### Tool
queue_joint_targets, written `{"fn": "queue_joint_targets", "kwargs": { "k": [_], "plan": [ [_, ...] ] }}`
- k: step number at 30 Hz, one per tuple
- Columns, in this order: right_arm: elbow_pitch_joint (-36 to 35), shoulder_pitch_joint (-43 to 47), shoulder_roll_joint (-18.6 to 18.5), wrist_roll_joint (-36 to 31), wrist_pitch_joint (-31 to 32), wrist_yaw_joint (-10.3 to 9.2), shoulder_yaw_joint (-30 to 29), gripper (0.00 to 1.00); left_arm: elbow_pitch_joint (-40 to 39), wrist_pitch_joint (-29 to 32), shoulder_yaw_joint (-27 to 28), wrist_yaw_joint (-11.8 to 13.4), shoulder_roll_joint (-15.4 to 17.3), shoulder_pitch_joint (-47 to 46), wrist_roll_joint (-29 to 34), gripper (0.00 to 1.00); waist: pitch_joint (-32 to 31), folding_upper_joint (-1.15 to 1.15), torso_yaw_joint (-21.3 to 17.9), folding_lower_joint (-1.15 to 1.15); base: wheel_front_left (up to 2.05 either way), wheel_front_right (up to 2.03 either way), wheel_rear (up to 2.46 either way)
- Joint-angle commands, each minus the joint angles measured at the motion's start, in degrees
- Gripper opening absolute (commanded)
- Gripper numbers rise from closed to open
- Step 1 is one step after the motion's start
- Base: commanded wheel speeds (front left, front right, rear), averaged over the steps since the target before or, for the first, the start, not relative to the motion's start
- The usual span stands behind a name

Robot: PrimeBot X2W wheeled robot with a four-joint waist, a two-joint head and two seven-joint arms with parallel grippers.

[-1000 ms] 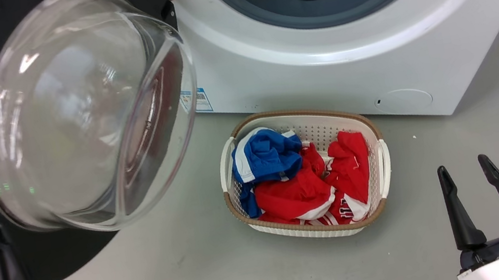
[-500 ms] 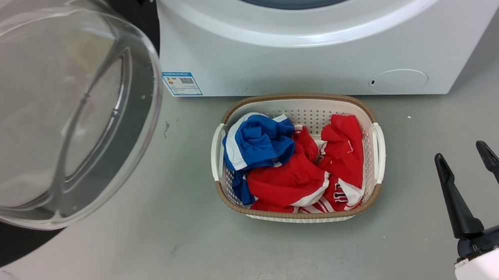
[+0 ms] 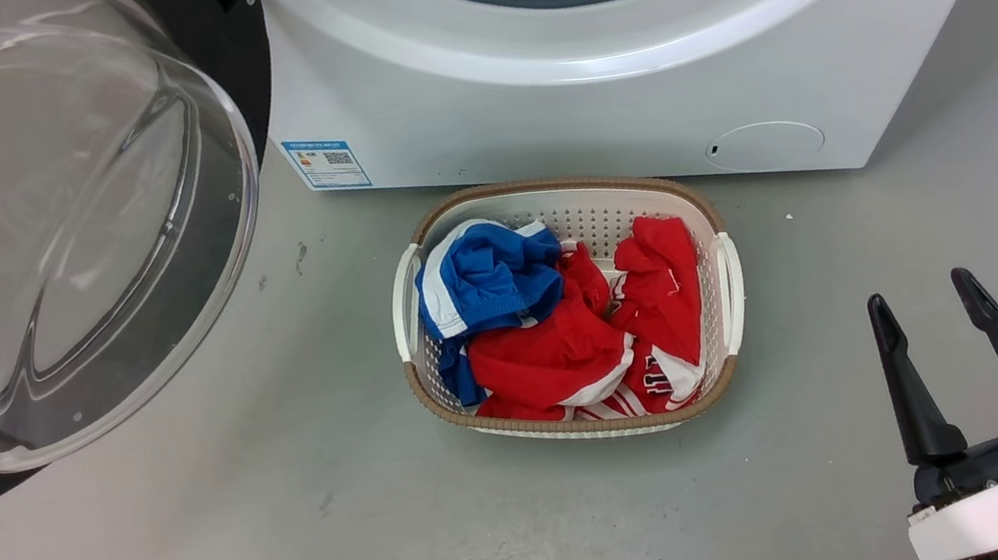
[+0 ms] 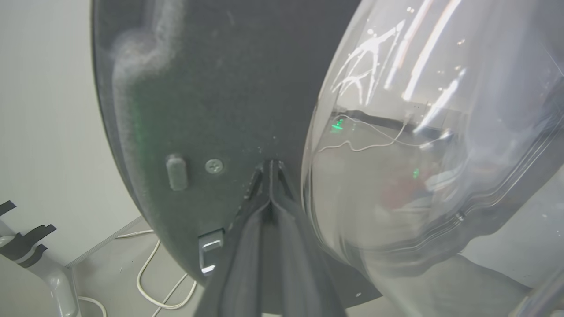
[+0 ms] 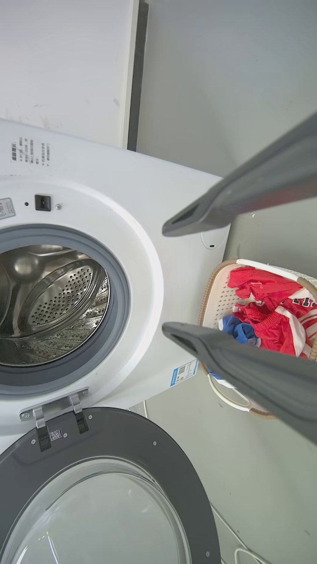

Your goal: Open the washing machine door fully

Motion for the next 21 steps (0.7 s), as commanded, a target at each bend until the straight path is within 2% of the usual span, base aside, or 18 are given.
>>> {"fn": "queue_joint_targets", "kwargs": {
  "k": [1, 11, 21],
  "plan": [
    [0.01, -0.73, 0.17, -0.25, -0.10, -0.01, -0.11, 1.00, 0.49, 0.15, 0.54, -0.36, 0.55, -1.09, 0.36, 0.00, -0.06, 0.00, -0.10, 0.00, 0.00, 0.00, 0.00],
    [0.96, 0.36, 0.17, 1.04, -0.10, -0.01, 0.15, 1.00, 0.90, 0.14, 1.46, -2.96, -1.13, 2.49, 3.16, 0.00, -4.35, 0.00, -0.88, 0.00, 0.00, 0.00, 0.00],
    [0.86, 3.21, 0.17, 2.75, -0.10, -0.01, -0.32, 1.00, -9.51, 0.14, -2.17, -4.79, -6.86, 9.96, 7.33, 0.00, -11.35, 0.00, -0.99, 0.00, 0.00, 0.00, 0.00]
  ]
}}
